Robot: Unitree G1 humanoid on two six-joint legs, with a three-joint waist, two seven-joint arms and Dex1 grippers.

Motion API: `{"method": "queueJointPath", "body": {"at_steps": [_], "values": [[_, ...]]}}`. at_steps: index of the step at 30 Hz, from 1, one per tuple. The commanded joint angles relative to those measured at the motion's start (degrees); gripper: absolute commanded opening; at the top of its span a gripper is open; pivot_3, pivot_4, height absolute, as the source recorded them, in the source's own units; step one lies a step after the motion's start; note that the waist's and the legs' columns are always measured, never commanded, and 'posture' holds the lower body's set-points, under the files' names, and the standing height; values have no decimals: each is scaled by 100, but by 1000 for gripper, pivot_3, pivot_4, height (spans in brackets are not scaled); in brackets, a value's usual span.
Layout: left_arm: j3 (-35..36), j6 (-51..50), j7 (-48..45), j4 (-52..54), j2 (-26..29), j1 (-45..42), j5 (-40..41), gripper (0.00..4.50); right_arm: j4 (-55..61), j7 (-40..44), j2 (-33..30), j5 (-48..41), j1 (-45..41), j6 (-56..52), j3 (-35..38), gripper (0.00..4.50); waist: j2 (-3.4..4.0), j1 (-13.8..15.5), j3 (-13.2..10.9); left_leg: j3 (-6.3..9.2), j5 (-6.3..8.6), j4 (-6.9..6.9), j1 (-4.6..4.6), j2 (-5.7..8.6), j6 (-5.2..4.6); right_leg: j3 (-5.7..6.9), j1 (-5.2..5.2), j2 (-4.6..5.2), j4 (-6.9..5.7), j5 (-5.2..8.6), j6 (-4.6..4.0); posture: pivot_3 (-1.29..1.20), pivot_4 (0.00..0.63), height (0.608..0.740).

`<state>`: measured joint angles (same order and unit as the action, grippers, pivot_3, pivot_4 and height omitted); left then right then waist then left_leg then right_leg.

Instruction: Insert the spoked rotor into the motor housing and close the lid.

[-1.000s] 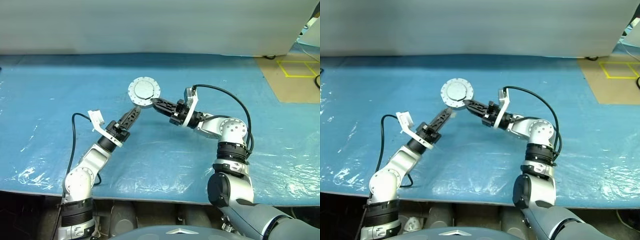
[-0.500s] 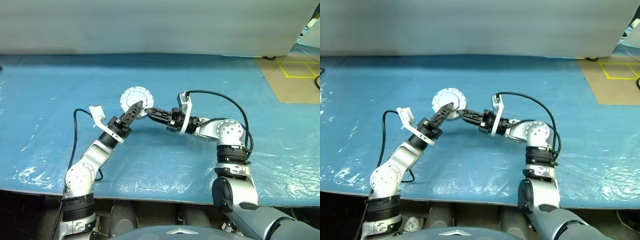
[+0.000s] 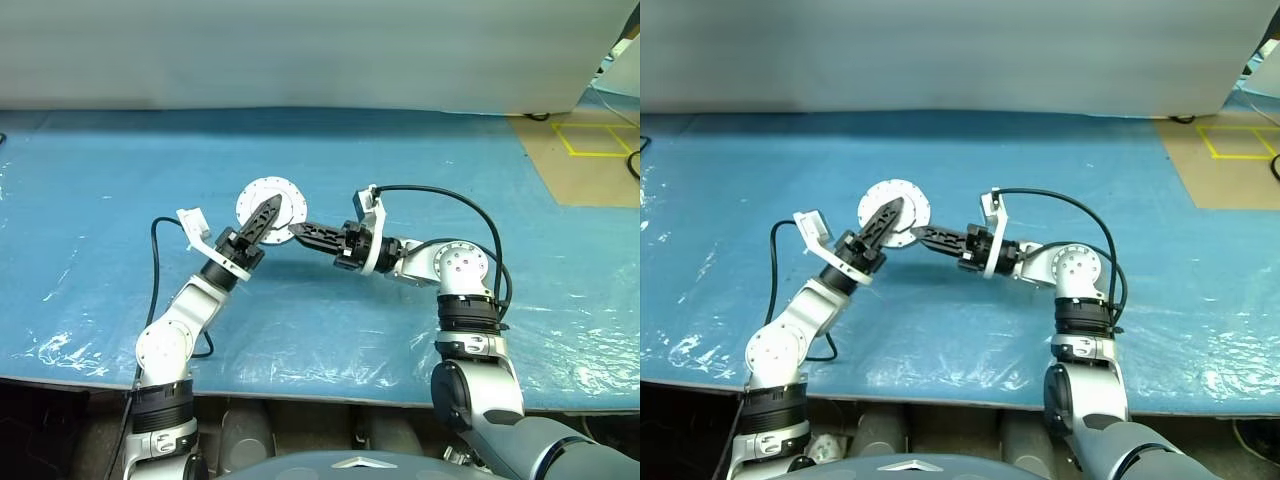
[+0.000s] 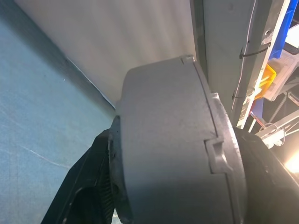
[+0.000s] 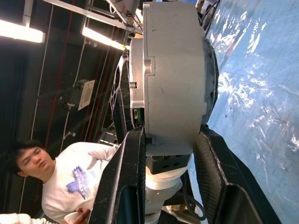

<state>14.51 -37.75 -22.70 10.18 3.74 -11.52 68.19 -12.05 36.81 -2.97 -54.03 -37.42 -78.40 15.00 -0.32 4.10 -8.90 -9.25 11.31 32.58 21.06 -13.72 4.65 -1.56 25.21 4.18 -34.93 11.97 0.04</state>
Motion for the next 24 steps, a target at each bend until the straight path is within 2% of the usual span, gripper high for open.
{"method": "queueJointPath", "body": {"at_steps": [1,3,4,9,14,18,24], "values": [[29,138,162,73,-43,-133,-56,2839,224,77,123,-311,-158,173,82,1092,0,1,0,1,0,1,0,0,0,0,0,0,-1,0,0,0,150,740],[80,106,213,116,-147,-146,194,2839,198,64,159,-300,-183,319,124,1092,0,0,0,1,0,4,1,0,0,0,-1,0,-1,0,0,0,150,740],[90,93,243,130,-174,-156,251,2839,182,62,179,-332,-207,372,170,1804,0,-1,0,1,0,4,1,0,0,0,-1,0,-2,0,0,0,150,740],[203,215,382,76,-335,-251,408,2839,38,-178,234,-289,-366,694,333,3291,-1,-1,0,6,0,9,3,-1,0,0,-1,0,-6,0,0,0,150,740],[825,776,842,-250,-649,-629,875,2839,-171,-529,340,-246,-477,1170,626,3291,-8,-2,-3,10,0,16,2,-2,0,-1,-2,0,-14,0,-1,0,150,740],[1318,1853,1093,-795,-631,-992,212,2839,-246,-652,364,-332,-531,1291,724,3291,-13,-22,-6,12,0,20,2,-2,0,-1,-3,-1,-15,0,-1,0,150,740],[1862,3202,1421,-2308,-155,-1626,-934,2839,-228,-719,398,-436,-557,1375,703,3291,-24,-2,-11,33,-2,18,10,1,-3,4,-7,-2,-14,-3,3,0,150,740]]}}
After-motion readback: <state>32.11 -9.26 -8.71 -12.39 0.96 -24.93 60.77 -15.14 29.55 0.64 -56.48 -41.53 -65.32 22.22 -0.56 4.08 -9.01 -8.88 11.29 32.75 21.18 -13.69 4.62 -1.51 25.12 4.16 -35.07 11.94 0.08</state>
